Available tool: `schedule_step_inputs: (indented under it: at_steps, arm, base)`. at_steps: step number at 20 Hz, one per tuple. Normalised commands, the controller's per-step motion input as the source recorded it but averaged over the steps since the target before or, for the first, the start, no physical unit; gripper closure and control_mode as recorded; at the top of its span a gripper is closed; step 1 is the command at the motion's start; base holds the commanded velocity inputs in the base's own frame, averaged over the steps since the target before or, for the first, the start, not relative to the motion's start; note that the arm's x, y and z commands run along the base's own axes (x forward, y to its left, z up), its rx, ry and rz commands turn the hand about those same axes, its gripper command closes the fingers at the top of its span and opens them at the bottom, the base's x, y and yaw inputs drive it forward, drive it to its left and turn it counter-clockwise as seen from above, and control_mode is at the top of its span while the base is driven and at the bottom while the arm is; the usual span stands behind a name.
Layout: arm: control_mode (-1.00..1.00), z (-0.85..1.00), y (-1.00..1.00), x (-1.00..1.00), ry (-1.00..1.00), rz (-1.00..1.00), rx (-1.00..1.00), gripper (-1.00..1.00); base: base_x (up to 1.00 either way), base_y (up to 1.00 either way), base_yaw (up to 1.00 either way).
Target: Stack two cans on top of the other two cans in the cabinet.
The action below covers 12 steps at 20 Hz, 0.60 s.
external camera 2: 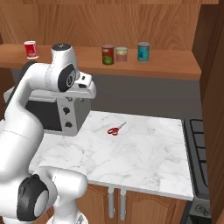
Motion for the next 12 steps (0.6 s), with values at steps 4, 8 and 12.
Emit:
schedule_step_inputs:
  at_steps: [4, 8, 12]
  arm:
    - [-1.00, 0.00, 0.00, -0.10, -0.02, 0.00, 0.00, -1.00]
    - [-1.00, -0.05, 0.01, -0.35, -0.18, 0.01, 0.00, -1.00]
    - [-1.00, 0.21, 0.19, -0.33, -0.38, 0.00, 0.00, -1.00]
  base:
    - [0.00, 0.00, 0.00]
    - [0.00, 0.00, 0.00]
    - [0.00, 0.00, 0.00]
